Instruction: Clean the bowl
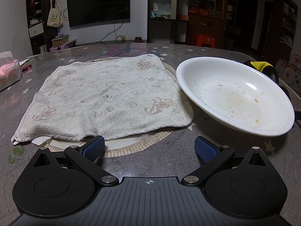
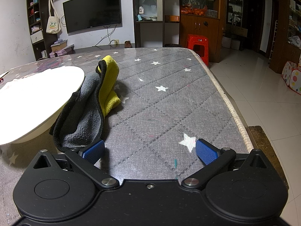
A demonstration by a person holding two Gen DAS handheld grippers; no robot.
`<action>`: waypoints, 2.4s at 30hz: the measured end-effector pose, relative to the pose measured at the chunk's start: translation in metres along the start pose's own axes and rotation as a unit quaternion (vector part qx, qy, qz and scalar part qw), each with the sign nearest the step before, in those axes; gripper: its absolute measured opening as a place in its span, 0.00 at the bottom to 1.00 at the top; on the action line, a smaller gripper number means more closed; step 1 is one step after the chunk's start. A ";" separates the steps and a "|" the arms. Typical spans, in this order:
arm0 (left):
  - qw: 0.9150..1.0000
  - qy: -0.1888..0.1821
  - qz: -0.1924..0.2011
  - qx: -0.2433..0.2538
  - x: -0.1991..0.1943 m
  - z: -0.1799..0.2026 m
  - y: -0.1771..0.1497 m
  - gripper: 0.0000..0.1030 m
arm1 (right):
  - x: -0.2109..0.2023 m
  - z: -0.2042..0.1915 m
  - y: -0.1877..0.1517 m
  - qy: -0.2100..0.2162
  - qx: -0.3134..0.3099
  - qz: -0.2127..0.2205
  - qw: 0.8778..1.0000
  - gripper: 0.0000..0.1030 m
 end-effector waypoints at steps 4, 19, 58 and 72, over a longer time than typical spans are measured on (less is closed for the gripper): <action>1.000 0.000 0.000 0.000 0.000 0.000 0.000 1.00 | 0.000 0.000 0.000 0.000 0.000 0.000 1.000 1.00; 1.000 0.000 0.000 0.000 0.000 0.000 0.000 1.00 | 0.000 0.000 0.000 0.000 0.000 0.000 1.000 1.00; 1.000 -0.002 -0.001 -0.004 0.002 -0.003 0.002 1.00 | 0.000 0.000 0.000 0.000 0.000 0.000 1.000 1.00; 1.000 0.021 0.006 0.008 0.006 -0.013 0.012 1.00 | 0.000 0.000 0.000 0.000 0.000 0.000 1.000 1.00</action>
Point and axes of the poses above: each gripper's, at about its wrist camera, not at the fingertips, and x roughly the way its jaws point, z to its right, y to its top, the point moved 9 cm from there along x, roughly the way its jaws point, and after that the axes turned 11 degrees about z, right-handed, at the moved point
